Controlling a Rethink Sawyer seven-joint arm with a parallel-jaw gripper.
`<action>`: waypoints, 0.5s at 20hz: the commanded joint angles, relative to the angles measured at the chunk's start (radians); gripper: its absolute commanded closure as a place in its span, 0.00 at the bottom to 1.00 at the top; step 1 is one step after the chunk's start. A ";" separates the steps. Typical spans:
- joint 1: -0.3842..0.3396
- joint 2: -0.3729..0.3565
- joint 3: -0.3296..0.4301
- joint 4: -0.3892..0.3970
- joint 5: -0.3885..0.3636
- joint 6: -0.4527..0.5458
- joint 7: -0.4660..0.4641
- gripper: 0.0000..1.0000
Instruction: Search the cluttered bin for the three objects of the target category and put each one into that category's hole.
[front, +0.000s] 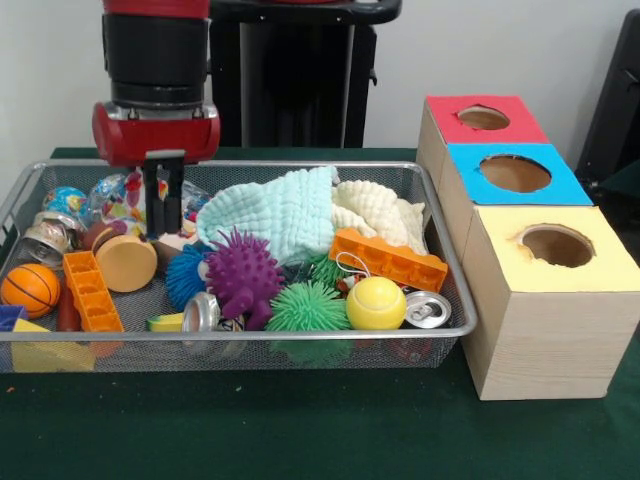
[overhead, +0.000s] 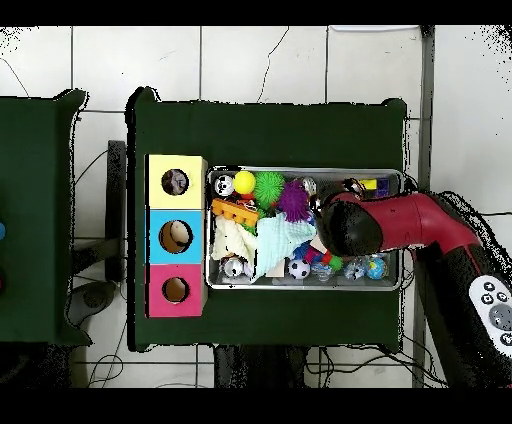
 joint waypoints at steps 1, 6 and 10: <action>0.064 -0.118 0.019 0.078 0.086 0.205 -0.121 1.00; 0.137 -0.198 -0.019 0.097 0.093 0.233 -0.063 1.00; 0.174 -0.225 -0.039 0.107 0.096 0.239 -0.036 1.00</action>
